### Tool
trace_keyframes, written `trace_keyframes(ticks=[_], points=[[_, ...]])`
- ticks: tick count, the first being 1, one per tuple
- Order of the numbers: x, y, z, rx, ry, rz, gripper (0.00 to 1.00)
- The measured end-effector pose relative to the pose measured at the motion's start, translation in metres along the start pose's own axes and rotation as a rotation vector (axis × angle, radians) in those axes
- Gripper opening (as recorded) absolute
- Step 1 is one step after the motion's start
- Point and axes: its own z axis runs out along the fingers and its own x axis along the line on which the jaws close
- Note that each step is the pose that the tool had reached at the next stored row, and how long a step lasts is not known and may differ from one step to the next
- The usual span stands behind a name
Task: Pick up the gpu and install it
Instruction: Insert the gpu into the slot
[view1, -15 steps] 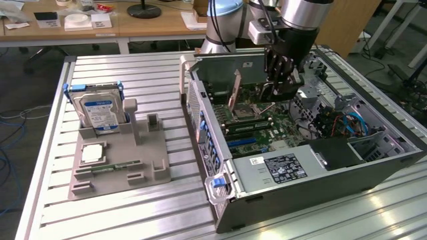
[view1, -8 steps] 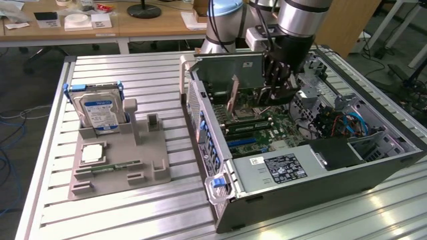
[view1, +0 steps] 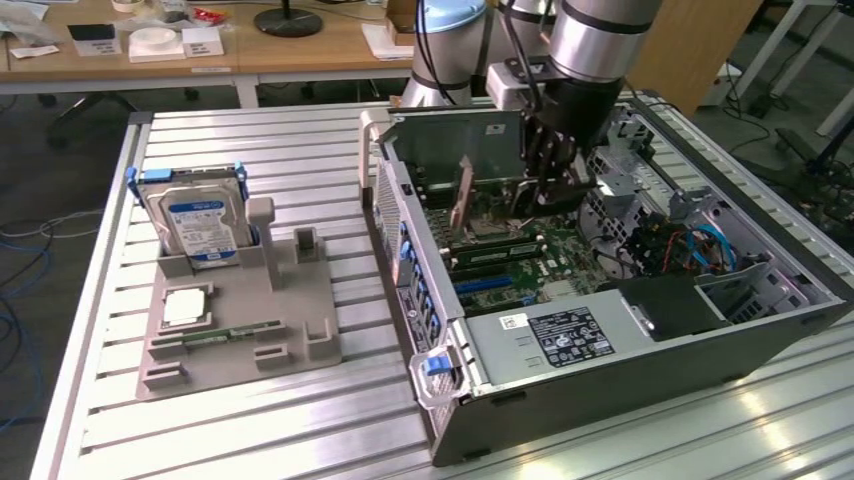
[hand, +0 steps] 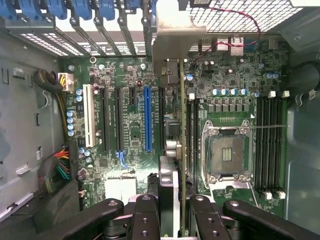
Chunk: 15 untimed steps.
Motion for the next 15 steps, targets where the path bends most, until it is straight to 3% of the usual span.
trace_keyframes(ticks=[8, 15], points=[[0.003, 0.0079, 0.0089, 0.0002, 0.0039, 0.0, 0.28], [0.013, 0.012, 0.0163, 0.0003, 0.0041, 0.0, 0.28]])
